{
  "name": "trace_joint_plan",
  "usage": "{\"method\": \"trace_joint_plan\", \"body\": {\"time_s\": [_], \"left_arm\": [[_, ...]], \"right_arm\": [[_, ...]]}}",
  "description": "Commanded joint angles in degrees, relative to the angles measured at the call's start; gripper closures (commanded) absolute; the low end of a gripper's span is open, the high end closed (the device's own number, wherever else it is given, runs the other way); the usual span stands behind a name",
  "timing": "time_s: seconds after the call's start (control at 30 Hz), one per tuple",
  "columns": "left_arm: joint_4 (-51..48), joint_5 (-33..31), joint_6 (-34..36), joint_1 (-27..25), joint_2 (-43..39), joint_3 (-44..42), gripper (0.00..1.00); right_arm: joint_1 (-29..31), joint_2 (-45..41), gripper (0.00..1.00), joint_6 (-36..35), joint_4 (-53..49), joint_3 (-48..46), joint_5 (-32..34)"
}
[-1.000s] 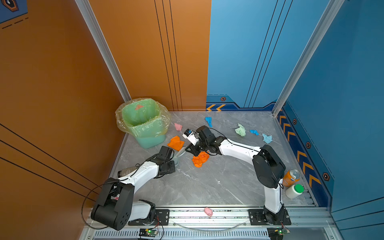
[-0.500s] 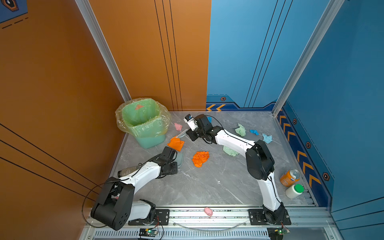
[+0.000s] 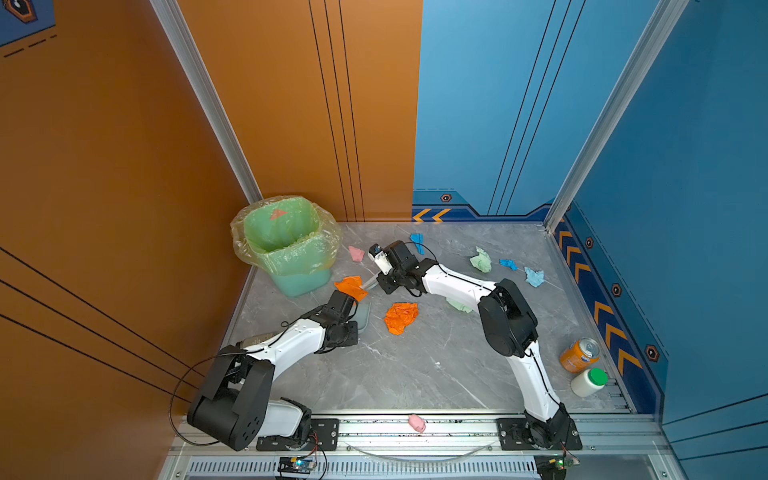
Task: Sweep away the paper scraps from the table
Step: 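Sweep the flat orange scrap into the dustpan with the right gripper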
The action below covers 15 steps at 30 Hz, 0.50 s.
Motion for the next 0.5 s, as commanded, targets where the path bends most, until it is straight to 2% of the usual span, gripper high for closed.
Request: {"method": "trace_joint_plan", "body": {"time_s": [0.0, 0.2, 0.47], "left_arm": [[-2.9, -0.1, -0.6, 0.0, 2.1, -0.5, 1.0], [-2.9, -0.1, -0.7, 0.1, 1.8, -0.6, 1.0], [-2.9, -0.2, -0.8, 0.2, 1.9, -0.4, 1.0]], "right_arm": [[1.0, -3.4, 1.0, -2.5, -2.5, -4.2, 1.4], [1.8, -7.9, 1.0, -3.1, -3.1, -10.0, 1.7], [1.6, -14.1, 1.0, -5.0, -3.5, -12.0, -3.0]]}}
